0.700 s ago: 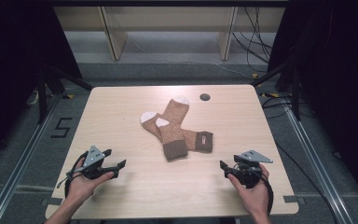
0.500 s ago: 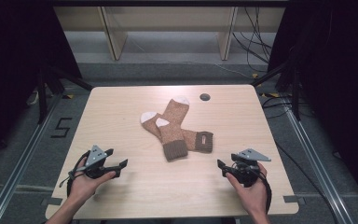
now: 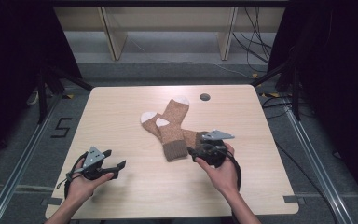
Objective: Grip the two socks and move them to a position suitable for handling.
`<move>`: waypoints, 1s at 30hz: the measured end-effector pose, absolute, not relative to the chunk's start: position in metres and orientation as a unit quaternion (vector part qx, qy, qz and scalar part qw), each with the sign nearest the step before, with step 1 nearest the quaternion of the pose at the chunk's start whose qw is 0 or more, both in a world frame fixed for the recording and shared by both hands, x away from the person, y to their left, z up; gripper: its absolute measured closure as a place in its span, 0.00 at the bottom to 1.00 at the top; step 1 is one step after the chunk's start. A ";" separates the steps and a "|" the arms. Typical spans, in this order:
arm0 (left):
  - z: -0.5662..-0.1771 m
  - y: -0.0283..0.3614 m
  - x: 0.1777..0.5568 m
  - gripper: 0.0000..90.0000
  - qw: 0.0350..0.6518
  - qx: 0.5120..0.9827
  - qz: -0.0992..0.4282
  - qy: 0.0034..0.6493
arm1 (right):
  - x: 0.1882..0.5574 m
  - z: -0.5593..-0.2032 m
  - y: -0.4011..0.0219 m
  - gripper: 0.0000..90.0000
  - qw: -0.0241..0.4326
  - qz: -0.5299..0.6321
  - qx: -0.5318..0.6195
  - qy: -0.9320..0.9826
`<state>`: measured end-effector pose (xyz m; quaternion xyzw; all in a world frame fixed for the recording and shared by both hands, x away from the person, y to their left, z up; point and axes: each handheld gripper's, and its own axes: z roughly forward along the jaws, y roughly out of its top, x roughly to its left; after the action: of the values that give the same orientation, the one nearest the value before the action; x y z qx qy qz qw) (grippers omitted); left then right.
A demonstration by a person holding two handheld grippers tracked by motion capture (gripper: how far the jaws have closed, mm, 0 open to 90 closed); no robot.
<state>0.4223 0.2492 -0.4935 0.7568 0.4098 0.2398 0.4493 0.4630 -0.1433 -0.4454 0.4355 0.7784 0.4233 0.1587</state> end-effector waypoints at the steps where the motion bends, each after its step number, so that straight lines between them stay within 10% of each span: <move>1: -0.494 0.249 0.423 0.27 0.449 0.757 0.239 0.411 | 0.474 -0.447 -0.126 0.42 0.154 0.414 0.426 0.790; 20: -0.495 0.248 0.423 0.27 0.454 0.757 0.233 0.409 | 0.537 -0.480 -0.077 0.41 0.110 0.347 0.466 0.806; 30: -0.494 0.249 0.422 0.27 0.453 0.754 0.234 0.414 | 0.536 -0.480 -0.067 0.86 0.134 0.310 0.437 0.834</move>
<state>0.4215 0.2491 -0.4943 0.7543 0.4139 0.2339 0.4528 0.5359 -0.0667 -0.4796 0.4369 0.8336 0.3101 0.1341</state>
